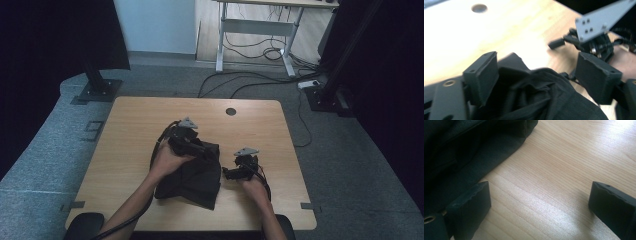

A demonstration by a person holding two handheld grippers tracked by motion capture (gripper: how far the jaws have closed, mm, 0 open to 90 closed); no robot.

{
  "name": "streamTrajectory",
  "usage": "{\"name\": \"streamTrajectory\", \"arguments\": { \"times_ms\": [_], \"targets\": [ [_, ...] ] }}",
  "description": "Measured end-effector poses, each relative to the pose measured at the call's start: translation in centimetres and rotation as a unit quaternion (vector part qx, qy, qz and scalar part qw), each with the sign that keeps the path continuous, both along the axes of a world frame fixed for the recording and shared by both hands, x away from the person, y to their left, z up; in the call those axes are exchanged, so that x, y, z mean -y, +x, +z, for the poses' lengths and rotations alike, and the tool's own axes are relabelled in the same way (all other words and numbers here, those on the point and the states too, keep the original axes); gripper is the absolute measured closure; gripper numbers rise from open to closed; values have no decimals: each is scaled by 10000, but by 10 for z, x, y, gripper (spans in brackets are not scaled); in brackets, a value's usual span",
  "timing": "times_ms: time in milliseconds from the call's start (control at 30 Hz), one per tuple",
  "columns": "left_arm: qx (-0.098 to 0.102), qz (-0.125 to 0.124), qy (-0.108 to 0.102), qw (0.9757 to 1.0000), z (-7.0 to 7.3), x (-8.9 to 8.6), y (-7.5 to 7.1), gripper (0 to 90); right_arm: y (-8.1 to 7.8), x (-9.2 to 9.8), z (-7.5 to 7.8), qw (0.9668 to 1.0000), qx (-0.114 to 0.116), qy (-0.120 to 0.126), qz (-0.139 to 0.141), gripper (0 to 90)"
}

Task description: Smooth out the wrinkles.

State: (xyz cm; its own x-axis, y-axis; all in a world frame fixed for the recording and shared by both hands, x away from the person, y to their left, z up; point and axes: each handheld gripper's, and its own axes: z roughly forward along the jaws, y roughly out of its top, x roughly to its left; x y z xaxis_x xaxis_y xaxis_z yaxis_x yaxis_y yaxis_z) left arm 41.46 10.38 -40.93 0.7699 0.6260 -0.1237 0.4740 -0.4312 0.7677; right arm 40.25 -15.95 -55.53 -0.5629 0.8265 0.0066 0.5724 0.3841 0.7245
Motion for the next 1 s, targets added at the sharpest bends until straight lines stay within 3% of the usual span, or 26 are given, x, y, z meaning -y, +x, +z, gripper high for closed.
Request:
{"name": "streamTrajectory", "arguments": {
  "times_ms": [233, 333, 433, 567, 767, 867, 1000],
  "targets": [
    [462, 504, -9, 9977, 32, -51, 0, 134, 1, 0, 0, 9999, -35, -24, -118, 7],
    [626, 824, 76, 9946, 37, -76, 1, 94, 0, 1, 0, 9999, -38, -22, -160, 5],
    [756, 1172, 303, 9898, 36, -103, 2, 36, -1, 2, 0, 9998, -45, -22, -209, 5],
    [673, 1469, 534, 9854, 21, -131, -1, 0, -3, 5, 0, 9997, -37, -25, -232, 5],
    [317, 1773, 849, 9800, -22, -164, -8, 0, -5, 7, 0, 9996, -38, -27, -270, 5],
    [115, 1816, 870, 9794, -44, -172, -12, 0, -6, 7, 0, 9996, -37, -27, -292, 4],
    [-173, 1733, 830, 9812, -74, -171, -20, 0, -7, 7, 0, 9996, -39, -27, -296, 2]
  ]
}}
